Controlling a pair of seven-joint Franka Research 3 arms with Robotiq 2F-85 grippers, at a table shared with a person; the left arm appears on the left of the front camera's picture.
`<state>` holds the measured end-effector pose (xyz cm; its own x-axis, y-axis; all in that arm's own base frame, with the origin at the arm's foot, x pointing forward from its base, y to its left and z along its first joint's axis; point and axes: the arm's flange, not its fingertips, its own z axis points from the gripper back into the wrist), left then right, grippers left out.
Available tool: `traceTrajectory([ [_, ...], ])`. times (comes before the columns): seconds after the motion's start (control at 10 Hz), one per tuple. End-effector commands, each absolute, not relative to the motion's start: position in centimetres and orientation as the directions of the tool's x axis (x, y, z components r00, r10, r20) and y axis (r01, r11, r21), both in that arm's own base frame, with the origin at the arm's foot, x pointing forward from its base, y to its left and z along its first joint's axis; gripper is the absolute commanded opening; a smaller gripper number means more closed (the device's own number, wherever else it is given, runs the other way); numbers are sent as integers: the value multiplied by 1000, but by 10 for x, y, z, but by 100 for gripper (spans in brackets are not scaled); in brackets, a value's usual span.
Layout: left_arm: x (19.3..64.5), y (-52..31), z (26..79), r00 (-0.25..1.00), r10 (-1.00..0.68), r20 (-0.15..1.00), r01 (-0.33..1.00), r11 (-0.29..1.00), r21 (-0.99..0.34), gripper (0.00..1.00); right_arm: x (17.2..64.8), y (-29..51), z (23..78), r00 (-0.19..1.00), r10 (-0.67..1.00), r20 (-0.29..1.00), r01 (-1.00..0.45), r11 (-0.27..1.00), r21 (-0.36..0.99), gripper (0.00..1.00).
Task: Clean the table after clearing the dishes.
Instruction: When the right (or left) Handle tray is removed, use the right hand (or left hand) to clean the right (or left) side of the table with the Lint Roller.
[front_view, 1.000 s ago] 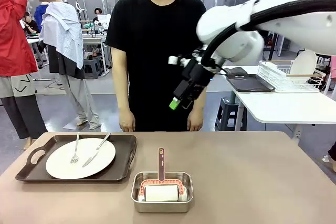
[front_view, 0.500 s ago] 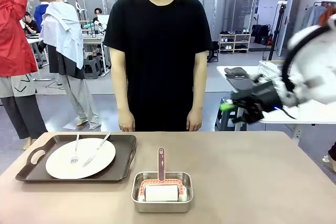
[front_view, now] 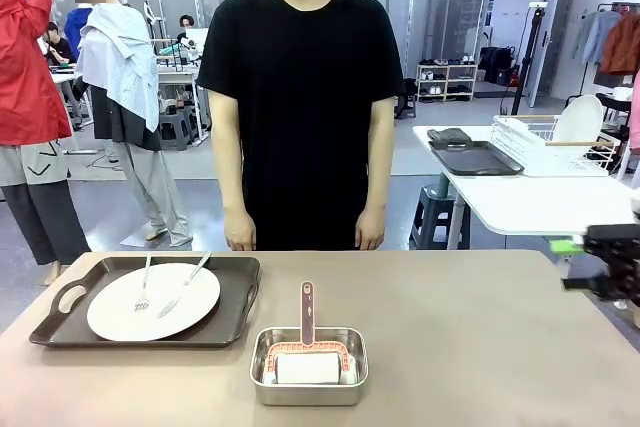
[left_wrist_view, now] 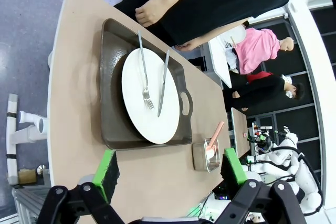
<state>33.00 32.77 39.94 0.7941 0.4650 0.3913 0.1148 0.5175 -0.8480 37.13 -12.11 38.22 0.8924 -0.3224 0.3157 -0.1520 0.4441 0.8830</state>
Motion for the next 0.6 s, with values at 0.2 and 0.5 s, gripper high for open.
traceTrajectory([
  [0.2, 327, 329, 401, 789, 472, 394, 118, 512, -851, 100, 294, -166, 382, 786, -526, 324, -90, 422, 902, 100],
  [0.5, 327, 329, 401, 789, 472, 394, 118, 512, -851, 100, 273, -179, 379, 740, -600, 303, -37, 413, 910, 100],
])
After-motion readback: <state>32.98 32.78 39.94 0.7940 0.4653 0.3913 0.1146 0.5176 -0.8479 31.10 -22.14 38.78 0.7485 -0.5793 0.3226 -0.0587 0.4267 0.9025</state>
